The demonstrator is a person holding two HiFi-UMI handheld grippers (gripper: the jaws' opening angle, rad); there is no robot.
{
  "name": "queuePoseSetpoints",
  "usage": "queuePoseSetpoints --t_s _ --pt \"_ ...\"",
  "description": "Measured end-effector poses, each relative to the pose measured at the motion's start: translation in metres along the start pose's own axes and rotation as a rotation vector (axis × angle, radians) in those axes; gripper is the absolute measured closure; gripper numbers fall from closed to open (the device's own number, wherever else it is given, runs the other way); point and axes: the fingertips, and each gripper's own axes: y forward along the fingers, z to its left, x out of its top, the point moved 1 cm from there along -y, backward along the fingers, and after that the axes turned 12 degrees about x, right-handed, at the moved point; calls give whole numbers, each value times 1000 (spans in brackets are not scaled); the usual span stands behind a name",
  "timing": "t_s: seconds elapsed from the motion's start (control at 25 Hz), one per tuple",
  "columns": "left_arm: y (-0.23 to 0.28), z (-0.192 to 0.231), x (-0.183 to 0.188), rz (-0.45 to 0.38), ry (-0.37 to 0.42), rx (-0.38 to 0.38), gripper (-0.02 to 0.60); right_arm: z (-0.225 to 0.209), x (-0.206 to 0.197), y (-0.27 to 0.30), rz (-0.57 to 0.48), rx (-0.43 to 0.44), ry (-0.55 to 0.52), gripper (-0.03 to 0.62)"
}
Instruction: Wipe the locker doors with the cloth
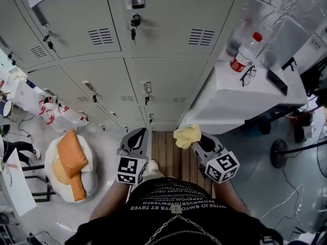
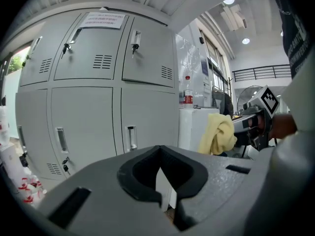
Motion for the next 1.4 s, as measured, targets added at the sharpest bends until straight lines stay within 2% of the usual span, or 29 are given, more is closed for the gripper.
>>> queuePoseSetpoints --t_s 0.64,0.76,1.16,1.4 --pt "37 78 16 -48 -3 -26 575 -9 47 84 -27 -28 -59 520" --pt "36 80 15 -51 7 -52 575 -7 64 102 -58 -3 -54 520" --pt "45 82 2 -35 -36 -95 575 1 116 149 -29 57 -203 520" --pt "48 82 0 -23 -31 -96 575 -8 137 169 -53 74 -238 520"
